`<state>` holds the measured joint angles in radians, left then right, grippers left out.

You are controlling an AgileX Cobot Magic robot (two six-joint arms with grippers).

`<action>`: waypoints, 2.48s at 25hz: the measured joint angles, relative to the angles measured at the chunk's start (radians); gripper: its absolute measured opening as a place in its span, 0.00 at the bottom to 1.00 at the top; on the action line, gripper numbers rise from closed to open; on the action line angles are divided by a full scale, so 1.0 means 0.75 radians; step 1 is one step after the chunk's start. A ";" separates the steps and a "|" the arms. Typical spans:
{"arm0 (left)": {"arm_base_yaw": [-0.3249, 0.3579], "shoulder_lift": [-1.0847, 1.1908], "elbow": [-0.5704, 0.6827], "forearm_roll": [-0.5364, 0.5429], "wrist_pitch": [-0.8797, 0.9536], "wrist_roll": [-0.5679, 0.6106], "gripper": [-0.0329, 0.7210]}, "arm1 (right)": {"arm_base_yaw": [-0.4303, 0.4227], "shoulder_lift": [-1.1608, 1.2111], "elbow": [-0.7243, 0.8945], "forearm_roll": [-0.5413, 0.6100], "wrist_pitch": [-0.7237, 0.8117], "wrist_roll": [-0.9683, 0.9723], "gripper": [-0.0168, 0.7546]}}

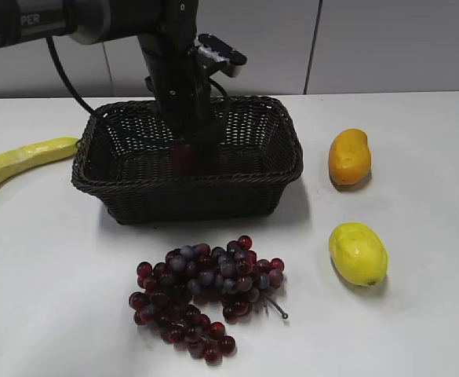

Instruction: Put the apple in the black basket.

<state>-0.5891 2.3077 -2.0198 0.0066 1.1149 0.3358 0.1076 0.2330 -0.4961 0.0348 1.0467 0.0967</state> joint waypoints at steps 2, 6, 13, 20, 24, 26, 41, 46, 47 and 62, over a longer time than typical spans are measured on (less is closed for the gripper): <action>0.000 0.000 0.000 -0.001 0.006 0.000 0.70 | 0.000 0.000 0.000 0.000 0.000 0.000 0.76; 0.000 0.000 0.000 0.007 0.071 0.000 0.88 | 0.000 0.000 0.000 0.000 0.001 0.000 0.76; 0.003 -0.122 0.000 0.055 0.133 -0.006 0.88 | 0.000 0.000 0.000 0.000 0.000 0.000 0.76; 0.098 -0.295 -0.001 0.066 0.135 -0.099 0.84 | 0.000 0.000 0.000 0.000 0.001 0.000 0.76; 0.244 -0.333 0.018 0.036 0.133 -0.222 0.83 | 0.000 0.000 0.000 0.000 0.001 0.000 0.76; 0.320 -0.376 0.086 0.030 0.132 -0.245 0.83 | 0.000 0.000 0.000 0.000 0.001 0.000 0.76; 0.764 -1.029 1.103 0.011 0.136 -0.262 0.83 | 0.000 0.000 0.000 0.000 0.001 0.000 0.76; 0.836 -1.311 1.372 0.006 0.114 -0.262 0.82 | 0.000 0.000 0.000 0.000 0.001 0.000 0.76; 0.836 -1.375 1.423 0.001 0.093 -0.262 0.82 | 0.000 0.000 0.000 0.000 0.001 0.000 0.76; 0.836 -2.202 2.022 -0.051 0.008 -0.262 0.81 | 0.000 0.000 0.000 0.000 0.000 0.000 0.76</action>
<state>0.0381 0.6563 -0.5033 -0.0314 1.1206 0.1391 0.1076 0.2330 -0.4961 0.0348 1.0467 0.0967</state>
